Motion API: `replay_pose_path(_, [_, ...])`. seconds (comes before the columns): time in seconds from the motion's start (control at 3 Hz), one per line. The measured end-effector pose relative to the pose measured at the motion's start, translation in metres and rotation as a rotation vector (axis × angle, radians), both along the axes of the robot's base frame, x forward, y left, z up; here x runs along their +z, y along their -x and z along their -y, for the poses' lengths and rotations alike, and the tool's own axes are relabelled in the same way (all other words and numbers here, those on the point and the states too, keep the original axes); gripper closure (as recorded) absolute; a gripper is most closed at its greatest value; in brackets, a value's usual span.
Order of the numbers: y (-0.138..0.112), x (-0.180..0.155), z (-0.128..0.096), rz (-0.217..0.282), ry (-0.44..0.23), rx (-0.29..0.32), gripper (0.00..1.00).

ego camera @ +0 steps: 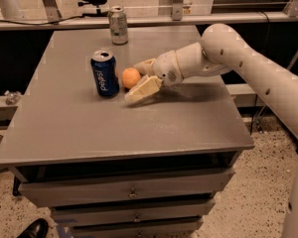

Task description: Move orange near pepsi can

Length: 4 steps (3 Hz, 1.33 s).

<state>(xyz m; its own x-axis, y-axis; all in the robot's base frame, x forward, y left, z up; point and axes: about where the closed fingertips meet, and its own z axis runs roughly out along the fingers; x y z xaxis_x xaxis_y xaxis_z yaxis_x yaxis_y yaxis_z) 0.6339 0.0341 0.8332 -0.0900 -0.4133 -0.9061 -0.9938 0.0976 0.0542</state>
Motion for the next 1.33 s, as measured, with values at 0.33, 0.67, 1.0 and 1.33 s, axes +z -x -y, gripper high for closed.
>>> replay_pose_path(0.33, [0.0, 0.0, 0.0, 0.0, 0.0, 0.001, 0.0])
replay_pose_path(0.67, [-0.004, 0.008, 0.011, 0.018, 0.008, -0.023, 0.0])
replay_pose_path(1.0, [-0.019, 0.032, 0.049, 0.08, 0.026, -0.115, 0.0])
replay_pose_path(1.33, [-0.033, 0.067, 0.103, 0.164, 0.061, -0.22, 0.0])
